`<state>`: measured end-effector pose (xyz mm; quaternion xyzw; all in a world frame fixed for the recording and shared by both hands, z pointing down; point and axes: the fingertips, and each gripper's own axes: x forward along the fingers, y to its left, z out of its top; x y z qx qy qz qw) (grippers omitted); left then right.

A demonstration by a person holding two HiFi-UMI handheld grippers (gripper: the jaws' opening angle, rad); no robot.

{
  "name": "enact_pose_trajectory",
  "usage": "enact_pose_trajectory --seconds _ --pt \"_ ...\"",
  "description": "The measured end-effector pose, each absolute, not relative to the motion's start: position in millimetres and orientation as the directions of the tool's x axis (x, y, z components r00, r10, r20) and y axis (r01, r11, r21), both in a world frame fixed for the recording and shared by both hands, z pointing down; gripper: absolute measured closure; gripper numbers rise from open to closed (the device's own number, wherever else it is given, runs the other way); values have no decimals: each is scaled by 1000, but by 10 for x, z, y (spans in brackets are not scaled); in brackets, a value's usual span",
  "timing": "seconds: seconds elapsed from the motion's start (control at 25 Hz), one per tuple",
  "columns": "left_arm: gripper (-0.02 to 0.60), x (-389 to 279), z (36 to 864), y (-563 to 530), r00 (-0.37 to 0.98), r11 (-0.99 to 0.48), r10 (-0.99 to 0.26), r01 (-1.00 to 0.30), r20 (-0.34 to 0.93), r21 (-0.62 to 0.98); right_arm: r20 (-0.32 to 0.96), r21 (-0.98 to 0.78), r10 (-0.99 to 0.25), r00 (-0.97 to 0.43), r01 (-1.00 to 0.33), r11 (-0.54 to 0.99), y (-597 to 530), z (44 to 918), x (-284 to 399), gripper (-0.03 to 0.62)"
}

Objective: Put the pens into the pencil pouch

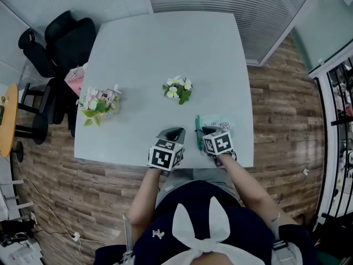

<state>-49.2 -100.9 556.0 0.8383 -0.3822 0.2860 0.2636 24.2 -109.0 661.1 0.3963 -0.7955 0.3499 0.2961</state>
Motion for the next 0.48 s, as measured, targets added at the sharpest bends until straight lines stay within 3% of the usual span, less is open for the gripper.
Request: enact_pose_trajectory --seconds 0.48 --pt "558 -440 5347 -1059 544 -554 -550 -805 634 209 618 -394 -540 -571 -819 416 -1120 6053 310 513"
